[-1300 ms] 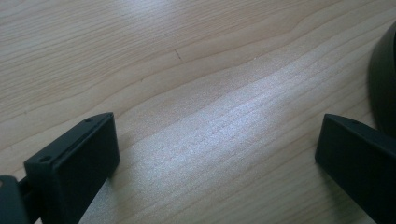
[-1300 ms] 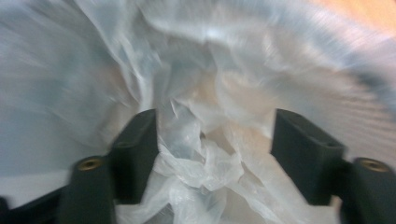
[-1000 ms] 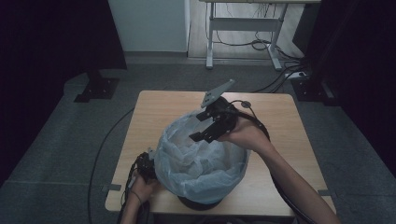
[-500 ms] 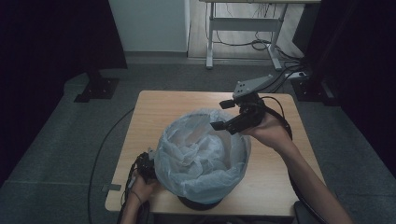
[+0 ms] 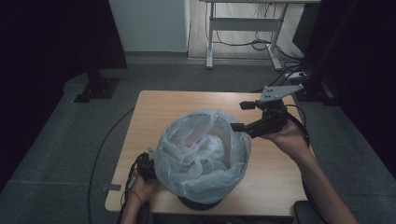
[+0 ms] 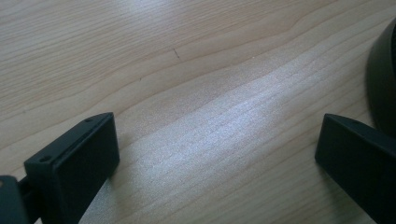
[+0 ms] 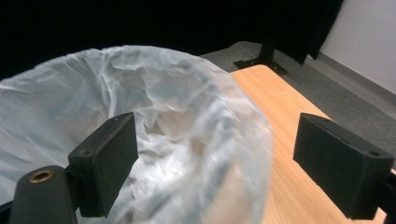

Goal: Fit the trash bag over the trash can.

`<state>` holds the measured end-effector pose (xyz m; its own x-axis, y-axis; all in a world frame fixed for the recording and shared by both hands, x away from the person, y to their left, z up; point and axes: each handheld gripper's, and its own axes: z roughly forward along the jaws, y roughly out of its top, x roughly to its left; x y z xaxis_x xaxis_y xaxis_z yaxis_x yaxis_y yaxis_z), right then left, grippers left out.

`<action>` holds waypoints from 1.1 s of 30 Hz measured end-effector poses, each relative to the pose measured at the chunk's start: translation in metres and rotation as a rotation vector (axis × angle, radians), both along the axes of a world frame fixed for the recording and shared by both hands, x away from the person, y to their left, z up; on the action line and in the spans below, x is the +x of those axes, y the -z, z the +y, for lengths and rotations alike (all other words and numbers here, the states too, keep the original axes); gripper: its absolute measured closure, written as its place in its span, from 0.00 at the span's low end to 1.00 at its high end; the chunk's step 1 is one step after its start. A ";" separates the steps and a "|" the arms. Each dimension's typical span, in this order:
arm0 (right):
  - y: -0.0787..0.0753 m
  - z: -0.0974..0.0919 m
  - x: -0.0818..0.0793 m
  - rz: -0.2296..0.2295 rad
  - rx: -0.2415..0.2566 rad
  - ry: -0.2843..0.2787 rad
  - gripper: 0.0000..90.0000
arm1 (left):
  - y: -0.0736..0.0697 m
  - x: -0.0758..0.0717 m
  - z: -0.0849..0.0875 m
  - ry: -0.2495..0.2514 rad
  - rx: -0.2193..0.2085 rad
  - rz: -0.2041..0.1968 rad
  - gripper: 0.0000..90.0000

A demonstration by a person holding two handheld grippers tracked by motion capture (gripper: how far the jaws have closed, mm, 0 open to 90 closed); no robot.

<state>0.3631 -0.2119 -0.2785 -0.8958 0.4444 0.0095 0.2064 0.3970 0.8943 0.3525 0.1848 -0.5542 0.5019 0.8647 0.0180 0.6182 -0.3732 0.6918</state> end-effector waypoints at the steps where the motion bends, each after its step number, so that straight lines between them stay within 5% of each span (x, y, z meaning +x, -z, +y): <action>1: 0.001 -0.004 -0.001 -0.004 -0.001 0.007 0.14 | 0.000 0.000 0.000 0.000 0.000 0.000 0.00; 19: 0.043 -0.071 -0.007 -0.023 0.019 0.161 0.15 | 0.000 0.000 0.000 0.006 0.000 0.000 0.00; 33: 0.114 -0.114 -0.009 0.015 0.033 0.301 0.15 | 0.000 0.000 0.000 0.005 0.000 -0.001 0.00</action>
<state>0.3543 -0.3256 -0.3921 -0.7238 0.6889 0.0402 0.3236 0.2873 0.9015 0.3523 0.1852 -0.5543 0.5063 0.8622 0.0180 0.6158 -0.3761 0.6923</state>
